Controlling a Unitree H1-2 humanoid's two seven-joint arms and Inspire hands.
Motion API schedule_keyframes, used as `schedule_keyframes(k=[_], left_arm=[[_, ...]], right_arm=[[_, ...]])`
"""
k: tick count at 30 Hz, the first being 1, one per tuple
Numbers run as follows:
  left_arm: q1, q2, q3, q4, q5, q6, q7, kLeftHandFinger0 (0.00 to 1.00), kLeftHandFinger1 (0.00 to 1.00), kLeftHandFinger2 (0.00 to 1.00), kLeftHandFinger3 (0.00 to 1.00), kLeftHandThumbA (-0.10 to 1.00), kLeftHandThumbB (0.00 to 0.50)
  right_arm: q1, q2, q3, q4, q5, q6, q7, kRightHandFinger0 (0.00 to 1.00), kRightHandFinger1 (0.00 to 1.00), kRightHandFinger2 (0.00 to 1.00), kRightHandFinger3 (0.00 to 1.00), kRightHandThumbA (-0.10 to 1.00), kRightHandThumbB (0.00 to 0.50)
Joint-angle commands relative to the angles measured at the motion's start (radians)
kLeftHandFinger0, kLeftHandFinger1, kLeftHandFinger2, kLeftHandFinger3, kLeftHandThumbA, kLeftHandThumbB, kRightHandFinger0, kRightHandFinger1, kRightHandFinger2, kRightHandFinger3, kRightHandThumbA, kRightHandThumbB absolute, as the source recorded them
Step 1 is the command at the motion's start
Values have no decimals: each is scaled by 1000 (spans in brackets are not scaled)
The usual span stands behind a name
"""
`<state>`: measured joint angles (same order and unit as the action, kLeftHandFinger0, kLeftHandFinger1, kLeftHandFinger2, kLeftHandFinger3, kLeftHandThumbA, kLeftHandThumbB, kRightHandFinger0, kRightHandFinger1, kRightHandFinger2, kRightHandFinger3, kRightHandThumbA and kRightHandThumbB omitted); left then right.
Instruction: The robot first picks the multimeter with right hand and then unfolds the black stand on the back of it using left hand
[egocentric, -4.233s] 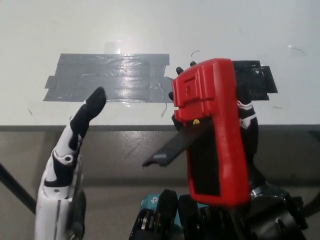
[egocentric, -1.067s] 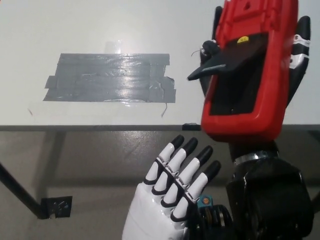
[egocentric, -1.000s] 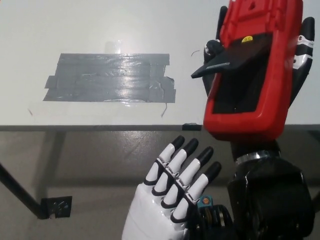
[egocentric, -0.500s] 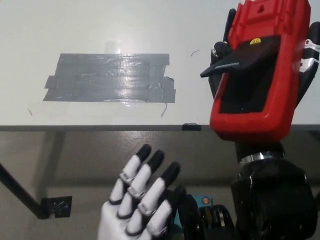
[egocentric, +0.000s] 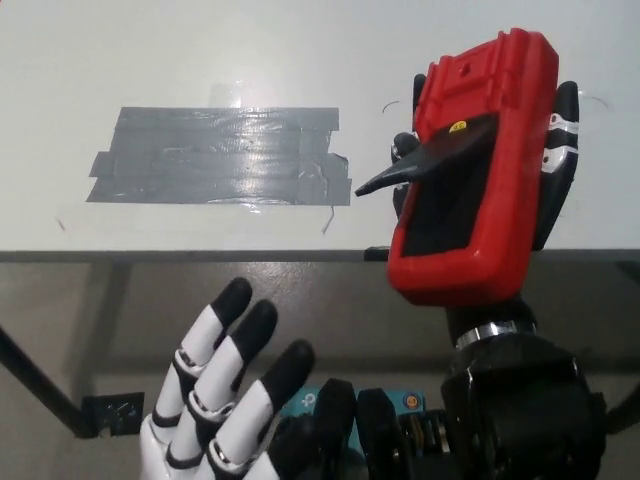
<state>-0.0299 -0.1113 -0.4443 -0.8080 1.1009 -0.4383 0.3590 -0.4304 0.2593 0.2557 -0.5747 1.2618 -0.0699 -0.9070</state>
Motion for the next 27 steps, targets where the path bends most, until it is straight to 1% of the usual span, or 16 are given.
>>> schedule_keyframes(k=[1, 3, 5, 6, 7, 8, 10, 14, 15, 18, 20, 21, 22, 23, 25, 27], left_arm=[[2, -58, -7, -30, -19, 9, -81, 1000, 1000, 1000, 1000, 1000, 468], [-7, -66, -5, -26, -29, 6, -82, 1000, 1000, 1000, 1000, 1000, 489], [-17, -69, -1, -25, -46, 2, -92, 1000, 1000, 1000, 1000, 1000, 482], [-35, -67, 1, -22, -65, 1, -102, 1000, 1000, 1000, 1000, 1000, 483], [-41, -63, 0, -21, -80, 3, -113, 1000, 1000, 1000, 1000, 1000, 491], [-43, -66, -3, -21, -97, 8, -124, 1000, 1000, 1000, 1000, 1000, 499], [-28, -113, -17, -21, -89, 30, -135, 1000, 1000, 1000, 1000, 1000, 500], [-68, -103, 12, -11, -55, 1, -125, 1000, 1000, 1000, 1000, 1000, 460], [-73, -105, 20, 0, -46, -3, -110, 1000, 1000, 1000, 1000, 1000, 485], [-102, -130, 61, 37, 37, -4, -44, 1000, 1000, 1000, 1000, 1000, 500], [-134, -126, 81, 62, 44, -1, -35, 1000, 1000, 1000, 1000, 1000, 500], [-147, -123, 87, 68, 34, 8, -51, 1000, 1000, 1000, 1000, 1000, 500], [-173, -111, 104, 80, 38, 10, -57, 1000, 1000, 1000, 1000, 1000, 470], [-196, -106, 120, 79, 35, 30, -92, 1000, 1000, 1000, 1000, 1000, 486], [-208, -108, 133, 46, 21, 74, -181, 1000, 1000, 1000, 1000, 1000, 472], [-230, -92, 149, 60, 0, 71, -171, 1000, 1000, 1000, 1000, 1000, 453]], right_arm=[[27, 85, 15, -14, -71, 30, 35, 194, 442, 707, 1000, -100, 63], [14, 72, 15, -13, -57, 47, 34, 350, 534, 718, 1000, -100, 77], [11, 52, 21, -13, -51, 68, 51, 401, 618, 714, 982, -100, 76], [11, 54, 18, -12, -53, 71, 51, 589, 633, 698, 932, -100, 84], [12, 50, 21, -11, -60, 76, 59, 741, 588, 668, 867, -100, 79], [13, 46, 24, -10, -69, 84, 68, 822, 498, 635, 816, -100, 80], [14, 48, 28, -10, -94, 93, 69, 906, 278, 558, 803, -100, 81], [14, 73, 26, -15, -134, 96, 59, 878, 26, 480, 778, -100, 87], [15, 77, 28, -16, -141, 97, 57, 905, 1, 458, 783, -100, 90], [18, 82, 32, -23, -141, 101, 67, 940, 0, 477, 851, -100, 75], [16, 80, 38, -28, -152, 115, 59, 870, 20, 563, 932, -100, 75], [15, 78, 40, -31, -153, 121, 55, 806, 27, 577, 910, -100, 76], [17, 80, 41, -34, -154, 122, 57, 829, 41, 559, 838, -100, 83], [20, 79, 44, -36, -152, 124, 67, 862, 44, 542, 798, -100, 77], [29, 83, 39, -35, -125, 104, 102, 808, 31, 525, 777, -100, 44], [30, 84, 36, -34, -109, 98, 119, 750, 67, 551, 817, -100, 45]])
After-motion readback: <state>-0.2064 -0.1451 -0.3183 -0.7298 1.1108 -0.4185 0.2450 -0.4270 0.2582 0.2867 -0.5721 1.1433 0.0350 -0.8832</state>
